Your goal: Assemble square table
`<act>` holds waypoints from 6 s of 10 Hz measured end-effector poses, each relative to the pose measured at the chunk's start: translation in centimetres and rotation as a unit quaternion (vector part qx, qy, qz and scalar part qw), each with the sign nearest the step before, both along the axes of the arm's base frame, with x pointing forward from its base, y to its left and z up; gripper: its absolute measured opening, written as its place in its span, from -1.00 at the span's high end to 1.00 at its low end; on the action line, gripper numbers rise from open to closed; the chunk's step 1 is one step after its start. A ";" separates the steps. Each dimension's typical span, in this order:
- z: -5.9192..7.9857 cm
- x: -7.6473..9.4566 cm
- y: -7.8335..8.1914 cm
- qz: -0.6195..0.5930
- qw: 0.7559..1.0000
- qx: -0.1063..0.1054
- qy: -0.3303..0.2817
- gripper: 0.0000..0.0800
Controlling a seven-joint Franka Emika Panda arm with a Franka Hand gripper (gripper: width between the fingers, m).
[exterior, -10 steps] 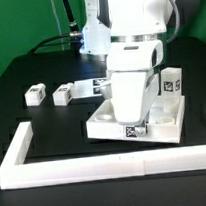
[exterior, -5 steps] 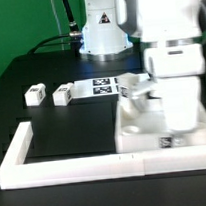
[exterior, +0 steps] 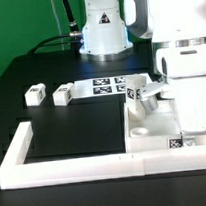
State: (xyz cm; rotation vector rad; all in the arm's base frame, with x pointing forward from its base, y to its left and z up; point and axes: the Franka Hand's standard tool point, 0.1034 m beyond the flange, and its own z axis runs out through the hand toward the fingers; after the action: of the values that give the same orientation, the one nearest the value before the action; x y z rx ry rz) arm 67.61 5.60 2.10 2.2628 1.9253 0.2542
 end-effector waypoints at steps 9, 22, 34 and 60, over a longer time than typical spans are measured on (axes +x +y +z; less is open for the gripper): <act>0.0 0.2 1.0 0.010 0.999 -0.051 0.010 0.79; -0.2 -2.3 1.4 0.010 0.997 -0.056 0.049 -0.62; 8.9 -5.7 -6.6 -0.223 0.973 -0.032 0.055 -0.62; 2.3 -24.1 -21.9 -0.684 0.566 -0.139 0.439 -0.62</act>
Offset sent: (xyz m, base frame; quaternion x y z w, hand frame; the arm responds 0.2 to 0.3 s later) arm 0.0391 0.0455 -0.0045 -0.0655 0.0407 -0.0432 0.9961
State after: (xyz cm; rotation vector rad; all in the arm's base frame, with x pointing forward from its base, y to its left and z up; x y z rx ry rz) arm 43.56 -16.28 4.37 2.9509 -0.3529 -1.4111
